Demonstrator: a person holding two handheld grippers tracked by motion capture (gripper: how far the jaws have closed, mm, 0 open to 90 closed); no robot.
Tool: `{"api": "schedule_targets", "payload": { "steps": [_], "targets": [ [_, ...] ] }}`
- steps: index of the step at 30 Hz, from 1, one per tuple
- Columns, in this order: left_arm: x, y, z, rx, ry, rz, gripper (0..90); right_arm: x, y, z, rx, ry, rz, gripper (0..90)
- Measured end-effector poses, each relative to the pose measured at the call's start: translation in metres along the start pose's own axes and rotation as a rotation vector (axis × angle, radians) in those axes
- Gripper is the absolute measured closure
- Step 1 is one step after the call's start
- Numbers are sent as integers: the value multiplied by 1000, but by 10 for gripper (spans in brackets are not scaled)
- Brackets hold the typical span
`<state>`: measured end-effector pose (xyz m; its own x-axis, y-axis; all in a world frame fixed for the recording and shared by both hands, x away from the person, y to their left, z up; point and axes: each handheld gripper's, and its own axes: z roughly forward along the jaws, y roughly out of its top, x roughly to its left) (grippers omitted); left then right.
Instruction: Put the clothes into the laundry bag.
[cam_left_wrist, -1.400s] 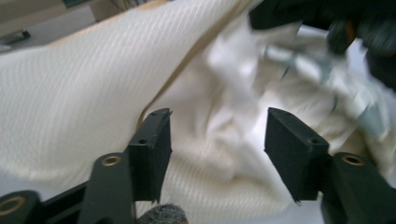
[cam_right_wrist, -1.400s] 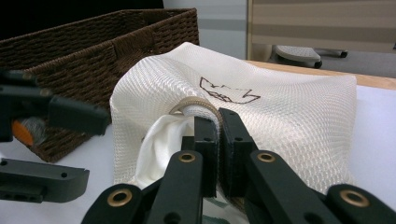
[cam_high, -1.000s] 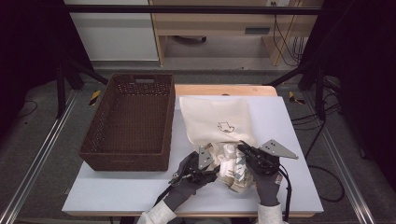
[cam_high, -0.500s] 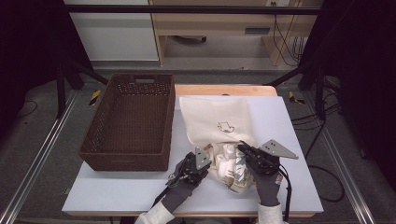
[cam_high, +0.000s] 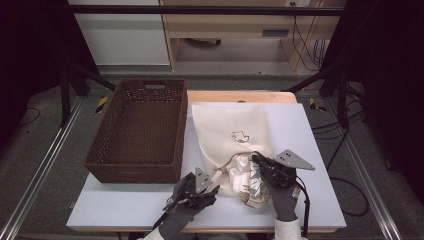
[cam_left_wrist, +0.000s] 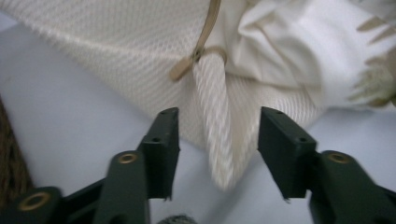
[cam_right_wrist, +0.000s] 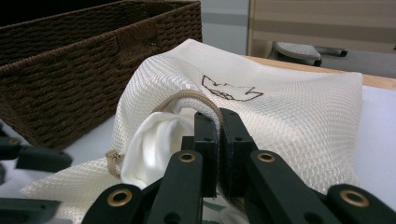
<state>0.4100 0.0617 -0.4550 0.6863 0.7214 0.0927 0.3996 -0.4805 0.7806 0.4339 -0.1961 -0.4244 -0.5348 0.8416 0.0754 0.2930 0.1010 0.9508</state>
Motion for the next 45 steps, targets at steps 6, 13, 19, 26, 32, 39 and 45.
{"api": "schedule_targets", "payload": {
  "steps": [6, 13, 19, 26, 32, 39, 45],
  "targets": [
    [10, 2, 15, 39, -41, -35, 562, -1, 1, -1, 5, 9, 4, 867],
    [16, -18, -4, 76, -42, -19, 817, 0, 2, -1, 18, 11, 7, 862],
    [15, -31, -2, 85, -34, -7, 813, 3, 0, 2, 39, 12, -6, 838],
    [17, -34, 2, 75, -31, 6, 763, 7, 2, 0, 32, 32, -16, 620],
    [16, -36, 2, 65, -29, 11, 765, 13, 8, -15, 9, 31, -22, 452],
    [9, -38, 2, 55, 0, 35, 819, 25, 6, -37, 52, 29, -46, 410],
    [12, -38, 2, 55, -19, 12, 826, 31, -16, -42, 160, 27, -26, 413]
  ]
}}
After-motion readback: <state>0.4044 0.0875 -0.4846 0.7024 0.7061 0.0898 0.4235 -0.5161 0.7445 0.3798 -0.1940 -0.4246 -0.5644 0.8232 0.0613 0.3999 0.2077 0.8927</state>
